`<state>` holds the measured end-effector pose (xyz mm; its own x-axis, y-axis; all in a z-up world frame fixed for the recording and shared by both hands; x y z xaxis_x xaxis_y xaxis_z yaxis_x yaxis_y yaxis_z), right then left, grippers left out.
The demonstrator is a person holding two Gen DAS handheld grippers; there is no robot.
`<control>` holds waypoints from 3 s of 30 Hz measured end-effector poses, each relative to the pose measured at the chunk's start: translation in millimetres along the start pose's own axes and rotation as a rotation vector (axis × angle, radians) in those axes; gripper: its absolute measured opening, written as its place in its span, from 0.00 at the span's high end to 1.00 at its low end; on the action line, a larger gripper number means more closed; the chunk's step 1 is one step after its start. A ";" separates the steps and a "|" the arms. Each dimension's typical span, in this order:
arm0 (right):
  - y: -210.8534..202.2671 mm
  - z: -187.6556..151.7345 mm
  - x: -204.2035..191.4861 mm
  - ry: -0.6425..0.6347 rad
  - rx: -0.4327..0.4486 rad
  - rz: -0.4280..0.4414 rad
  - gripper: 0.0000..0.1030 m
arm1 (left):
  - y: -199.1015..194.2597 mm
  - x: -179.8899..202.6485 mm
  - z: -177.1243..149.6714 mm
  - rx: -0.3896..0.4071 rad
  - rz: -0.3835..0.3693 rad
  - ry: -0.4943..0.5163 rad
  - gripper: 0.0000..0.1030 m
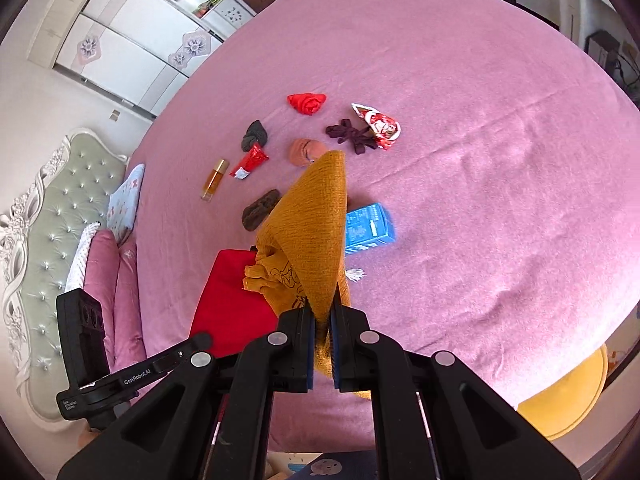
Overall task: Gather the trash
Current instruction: 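Carry both bags to the yellow basin and open both grippers to drop them, then move both tools back over the bed toward the blue and gold boxes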
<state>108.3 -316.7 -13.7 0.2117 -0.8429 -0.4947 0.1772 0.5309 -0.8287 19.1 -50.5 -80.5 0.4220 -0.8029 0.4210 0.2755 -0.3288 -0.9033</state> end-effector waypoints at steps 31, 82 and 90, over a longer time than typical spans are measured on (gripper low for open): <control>-181.7 -227.4 334.4 0.577 0.074 -0.281 0.90 | 207.7 326.3 -249.7 -0.477 -0.018 0.634 0.98; -56.1 -68.9 111.3 0.106 -0.055 -0.109 0.51 | 74.8 144.8 -77.2 -0.125 0.076 0.285 0.30; -5.2 -37.6 31.0 -0.038 -0.082 -0.077 0.51 | 43.6 66.8 -32.1 -0.061 0.094 0.137 0.25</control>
<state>77.8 -348.9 -34.6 0.2366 -0.8762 -0.4198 0.1157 0.4544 -0.8833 31.5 -134.5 -94.4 0.3202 -0.8905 0.3232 0.1862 -0.2754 -0.9431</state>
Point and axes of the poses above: each gripper's, at about its wrist camera, not at the fingertips, and y roughly the way its jaws point, x to its right, z to its top, the point moved 1 cm from there along y, roughly the way its jaws point, and after that the axes turned 4 degrees about -y, right-handed, at the moved point
